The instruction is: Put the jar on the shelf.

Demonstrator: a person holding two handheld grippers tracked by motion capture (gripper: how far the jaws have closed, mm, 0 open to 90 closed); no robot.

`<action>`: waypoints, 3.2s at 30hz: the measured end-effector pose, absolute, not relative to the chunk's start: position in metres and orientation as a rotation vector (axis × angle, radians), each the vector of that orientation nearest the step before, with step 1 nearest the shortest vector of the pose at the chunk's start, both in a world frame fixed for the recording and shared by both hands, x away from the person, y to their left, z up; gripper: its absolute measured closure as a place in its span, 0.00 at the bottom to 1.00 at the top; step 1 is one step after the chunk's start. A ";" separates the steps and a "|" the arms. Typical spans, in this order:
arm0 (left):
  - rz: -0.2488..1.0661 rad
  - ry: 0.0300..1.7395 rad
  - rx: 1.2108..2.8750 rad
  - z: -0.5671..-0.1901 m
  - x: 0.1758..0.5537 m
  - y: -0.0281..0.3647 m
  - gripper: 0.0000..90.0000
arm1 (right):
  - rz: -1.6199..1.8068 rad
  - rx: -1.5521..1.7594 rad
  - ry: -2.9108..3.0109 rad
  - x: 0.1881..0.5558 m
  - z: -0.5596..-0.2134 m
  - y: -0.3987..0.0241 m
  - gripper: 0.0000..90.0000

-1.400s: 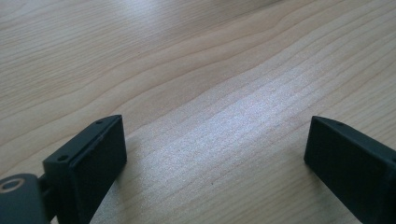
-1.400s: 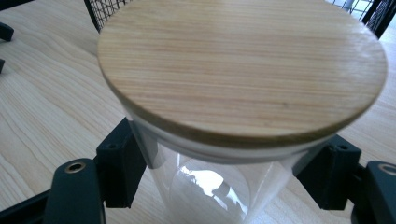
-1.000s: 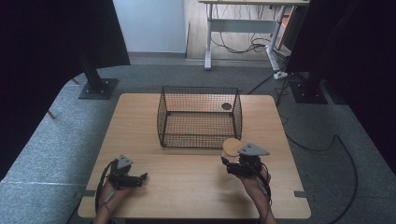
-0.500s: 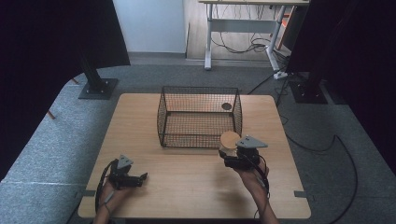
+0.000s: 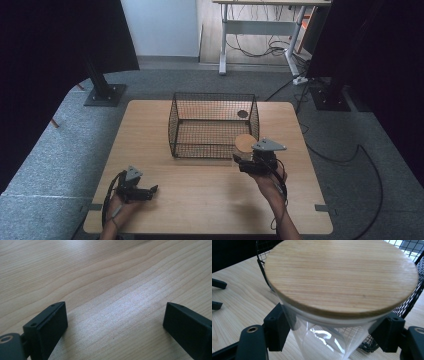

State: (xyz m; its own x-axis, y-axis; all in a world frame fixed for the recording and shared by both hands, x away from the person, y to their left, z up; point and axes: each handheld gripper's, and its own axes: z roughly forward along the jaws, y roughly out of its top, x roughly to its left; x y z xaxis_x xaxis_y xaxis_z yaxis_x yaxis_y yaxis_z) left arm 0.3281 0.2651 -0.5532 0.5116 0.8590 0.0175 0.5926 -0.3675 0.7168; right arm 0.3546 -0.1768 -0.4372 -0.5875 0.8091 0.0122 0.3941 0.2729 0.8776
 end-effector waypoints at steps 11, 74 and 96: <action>0.520 1.181 2.093 -0.553 0.328 0.265 0.06 | 1.263 1.078 2.099 0.363 -0.423 -0.171 0.29; 0.516 1.175 2.101 -0.553 0.328 0.265 0.06 | 1.239 1.107 2.039 0.444 -0.421 -0.131 0.29; 0.514 1.173 2.102 -0.553 0.328 0.265 0.05 | 1.167 1.160 2.083 0.463 -0.463 -0.117 0.29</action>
